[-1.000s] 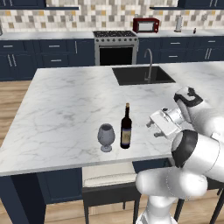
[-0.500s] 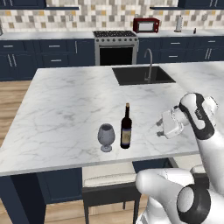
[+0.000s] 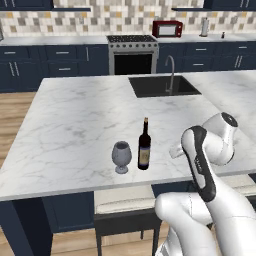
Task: There is a wine glass and glass cup on the dining counter. Place the wine bottle next to the wine glass and the juice bottle next to the glass cup.
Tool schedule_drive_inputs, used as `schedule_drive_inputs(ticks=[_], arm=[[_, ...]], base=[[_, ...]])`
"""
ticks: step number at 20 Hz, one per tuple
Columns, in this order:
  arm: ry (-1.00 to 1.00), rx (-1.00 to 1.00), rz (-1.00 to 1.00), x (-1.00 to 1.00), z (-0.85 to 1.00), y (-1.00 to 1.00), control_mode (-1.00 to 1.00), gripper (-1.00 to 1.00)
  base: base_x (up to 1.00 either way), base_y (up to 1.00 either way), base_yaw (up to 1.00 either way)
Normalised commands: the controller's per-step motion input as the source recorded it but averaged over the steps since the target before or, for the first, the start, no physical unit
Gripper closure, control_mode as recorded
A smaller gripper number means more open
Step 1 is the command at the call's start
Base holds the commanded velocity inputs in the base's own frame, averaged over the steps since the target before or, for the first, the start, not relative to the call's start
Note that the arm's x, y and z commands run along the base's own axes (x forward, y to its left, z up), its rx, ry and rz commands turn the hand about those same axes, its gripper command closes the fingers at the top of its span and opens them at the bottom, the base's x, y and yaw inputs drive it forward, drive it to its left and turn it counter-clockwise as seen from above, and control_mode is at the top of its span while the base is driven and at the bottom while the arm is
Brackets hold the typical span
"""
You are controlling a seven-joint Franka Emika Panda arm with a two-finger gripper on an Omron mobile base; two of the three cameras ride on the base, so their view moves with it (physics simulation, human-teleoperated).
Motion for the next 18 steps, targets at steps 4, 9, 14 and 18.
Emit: schedule_drive_inputs(ticks=[4, 9, 14, 18], arm=[[0.22, -0.05, -0.39, -0.25, 0.17, 0.0, -1.0, -1.0], [0.04, -0.18, -0.32, -0.34, 0.04, 0.0, -1.0, -1.0], [0.0, -0.1, -0.22, -0.22, 0.06, 0.0, -1.0, -1.0], [0.0, 0.0, -0.03, 0.0, 0.0, 0.0, -1.0, -1.0]], base=[[0.0, 0.0, 0.0], [0.0, 0.0, 0.0], [0.0, 0.0, 0.0], [0.0, 0.0, 0.0]])
